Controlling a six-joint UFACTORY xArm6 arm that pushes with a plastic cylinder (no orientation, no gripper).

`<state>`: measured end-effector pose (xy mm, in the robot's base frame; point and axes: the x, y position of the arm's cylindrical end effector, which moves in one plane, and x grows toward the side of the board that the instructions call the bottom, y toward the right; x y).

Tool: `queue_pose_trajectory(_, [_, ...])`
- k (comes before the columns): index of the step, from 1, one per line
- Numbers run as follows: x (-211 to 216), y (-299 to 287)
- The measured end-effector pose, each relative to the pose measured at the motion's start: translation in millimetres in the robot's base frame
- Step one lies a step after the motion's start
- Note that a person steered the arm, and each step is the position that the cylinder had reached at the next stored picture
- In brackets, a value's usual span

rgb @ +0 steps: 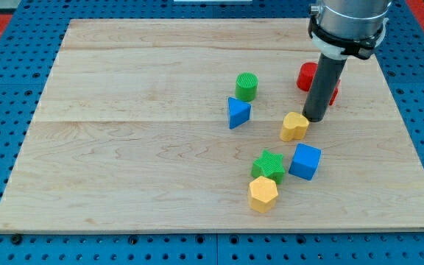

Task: Push the yellow heart diagonal to the yellow hexagon

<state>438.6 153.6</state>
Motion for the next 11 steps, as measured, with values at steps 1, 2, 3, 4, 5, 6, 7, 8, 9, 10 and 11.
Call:
queue_pose_trajectory(1, [0, 0])
queue_pose_trajectory(2, [3, 0])
queue_pose_trajectory(3, [10, 2])
queue_pose_trajectory(4, [44, 17])
queue_pose_trajectory(5, [31, 1])
queue_pose_trajectory(6, [18, -2])
queue_pose_trajectory(7, [17, -85])
queue_pose_trajectory(8, [15, -145])
queue_pose_trajectory(9, [9, -103])
queue_pose_trajectory(10, [6, -94])
queue_pose_trajectory(11, [53, -172])
